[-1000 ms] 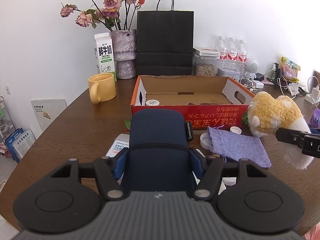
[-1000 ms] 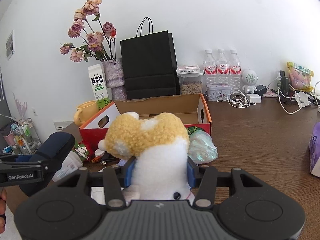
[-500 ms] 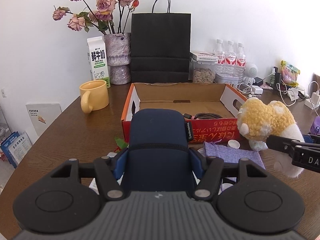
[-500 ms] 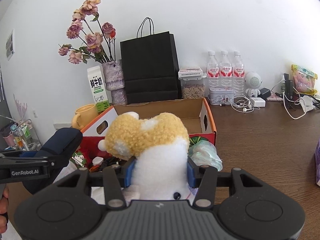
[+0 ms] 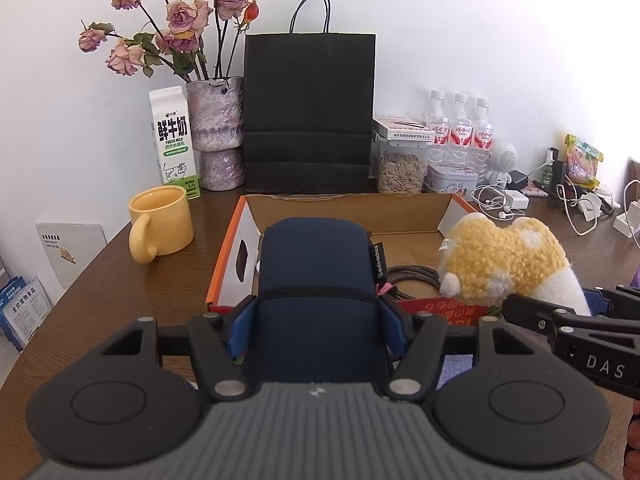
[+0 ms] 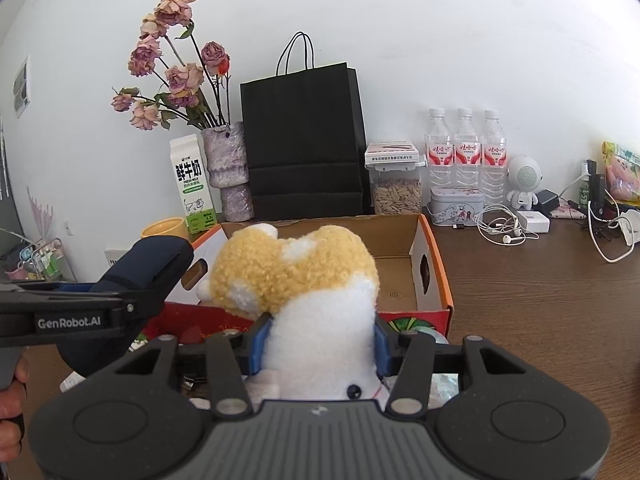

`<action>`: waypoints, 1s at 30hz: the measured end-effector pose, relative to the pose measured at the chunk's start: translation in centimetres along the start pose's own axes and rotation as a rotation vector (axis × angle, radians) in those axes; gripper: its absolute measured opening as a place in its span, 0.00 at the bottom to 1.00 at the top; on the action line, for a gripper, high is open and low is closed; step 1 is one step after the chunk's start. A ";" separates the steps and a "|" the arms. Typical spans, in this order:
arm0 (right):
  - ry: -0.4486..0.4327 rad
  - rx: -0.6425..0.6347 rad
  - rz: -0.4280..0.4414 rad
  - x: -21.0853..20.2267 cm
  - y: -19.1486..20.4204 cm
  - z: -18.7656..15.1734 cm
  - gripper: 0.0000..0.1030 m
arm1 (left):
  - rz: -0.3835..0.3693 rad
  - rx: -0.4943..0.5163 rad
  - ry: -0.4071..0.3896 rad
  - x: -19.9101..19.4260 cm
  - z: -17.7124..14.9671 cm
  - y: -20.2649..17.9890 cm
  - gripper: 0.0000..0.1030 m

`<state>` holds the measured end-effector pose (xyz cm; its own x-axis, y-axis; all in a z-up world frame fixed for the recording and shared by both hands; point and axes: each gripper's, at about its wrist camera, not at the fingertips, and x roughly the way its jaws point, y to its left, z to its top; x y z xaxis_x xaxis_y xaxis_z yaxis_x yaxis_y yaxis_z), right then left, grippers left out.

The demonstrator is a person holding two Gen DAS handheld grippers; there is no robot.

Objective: Organize objects
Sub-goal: 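Carry the navy case into the box with the left gripper while the right gripper carries the plush sheep there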

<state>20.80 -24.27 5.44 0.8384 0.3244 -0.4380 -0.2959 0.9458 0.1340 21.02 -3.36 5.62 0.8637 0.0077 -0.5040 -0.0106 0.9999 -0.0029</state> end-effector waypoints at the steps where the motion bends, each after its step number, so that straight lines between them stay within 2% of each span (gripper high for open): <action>1: -0.002 -0.004 0.002 0.4 0.0 0.3 0.47 | -0.002 0.000 -0.001 0.5 0.3 -0.1 0.63; 15: -0.012 -0.026 0.008 7.8 -0.9 4.1 0.47 | -0.009 -0.021 -0.007 7.9 3.6 -0.7 0.63; 30: 0.036 -0.012 0.003 13.6 -3.0 5.1 0.47 | -0.001 -0.042 0.001 13.4 5.2 -0.6 0.63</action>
<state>35.41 -22.63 3.67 0.8206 0.3262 -0.4694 -0.3039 0.9445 0.1249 35.18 -3.78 3.39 0.8632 0.0067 -0.5048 -0.0309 0.9987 -0.0395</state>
